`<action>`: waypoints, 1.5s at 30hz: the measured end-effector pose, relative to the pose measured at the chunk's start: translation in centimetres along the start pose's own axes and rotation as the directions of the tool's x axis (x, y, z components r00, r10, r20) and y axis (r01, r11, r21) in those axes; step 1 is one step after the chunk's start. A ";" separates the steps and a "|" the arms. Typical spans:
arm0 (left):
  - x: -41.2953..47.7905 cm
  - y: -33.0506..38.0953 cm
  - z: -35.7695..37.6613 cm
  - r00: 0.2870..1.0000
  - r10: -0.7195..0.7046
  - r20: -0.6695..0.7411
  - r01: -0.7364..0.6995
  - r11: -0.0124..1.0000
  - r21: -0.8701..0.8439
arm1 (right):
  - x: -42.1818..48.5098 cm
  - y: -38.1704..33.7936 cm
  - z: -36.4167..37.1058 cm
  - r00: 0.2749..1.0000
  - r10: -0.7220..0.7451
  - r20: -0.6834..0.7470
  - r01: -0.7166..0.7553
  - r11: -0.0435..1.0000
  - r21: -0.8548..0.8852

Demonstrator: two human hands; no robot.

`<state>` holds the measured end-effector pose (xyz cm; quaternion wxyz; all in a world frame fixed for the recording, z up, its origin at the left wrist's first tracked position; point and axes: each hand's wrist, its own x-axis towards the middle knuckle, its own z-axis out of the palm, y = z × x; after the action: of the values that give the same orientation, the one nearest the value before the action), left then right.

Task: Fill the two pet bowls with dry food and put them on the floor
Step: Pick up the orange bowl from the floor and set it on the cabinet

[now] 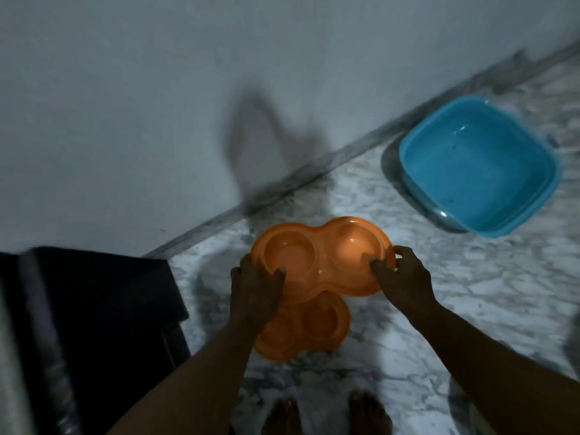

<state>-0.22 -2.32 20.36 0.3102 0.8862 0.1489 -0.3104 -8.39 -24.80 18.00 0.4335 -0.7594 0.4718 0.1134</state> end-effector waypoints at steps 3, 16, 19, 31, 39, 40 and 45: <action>-6.7 5.2 -6.7 0.999 0.027 -0.041 -0.028 0.999 -0.017 | -5.6 -6.8 -6.6 0.999 -0.041 -0.019 0.042 0.999 0.010; -37.2 16.6 -36.3 0.922 0.116 -0.369 -0.163 0.982 -0.098 | -33.2 -31.2 -25.6 0.875 -0.483 0.025 0.482 0.866 -0.130; -41.5 13.8 -41.2 0.883 0.126 -0.453 -0.184 0.979 -0.086 | -39.0 -33.8 -24.9 0.834 -0.547 0.070 0.552 0.827 -0.106; -54.9 -11.6 -54.7 0.837 0.029 -0.547 -0.174 0.961 -0.216 | -63.9 -32.9 -10.5 0.717 -0.657 0.231 0.681 0.731 -0.036; -57.6 -25.2 -60.2 0.836 -0.084 -0.542 -0.046 0.974 -0.222 | -73.8 -31.4 -0.5 0.666 -0.646 0.373 0.716 0.694 -0.077; -57.1 -25.9 -60.7 0.833 -0.086 -0.546 -0.048 0.973 -0.225 | -74.0 -31.8 0.4 0.665 -0.645 0.377 0.717 0.692 -0.081; -53.8 -27.4 -62.5 0.841 -0.080 -0.535 -0.051 0.973 -0.226 | -73.2 -34.1 4.0 0.658 -0.645 0.389 0.731 0.671 -0.124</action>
<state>-25.17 54.90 80.89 0.3540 0.8942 0.2722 -0.0310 -18.34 29.56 76.96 0.4048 -0.9050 0.0505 0.1208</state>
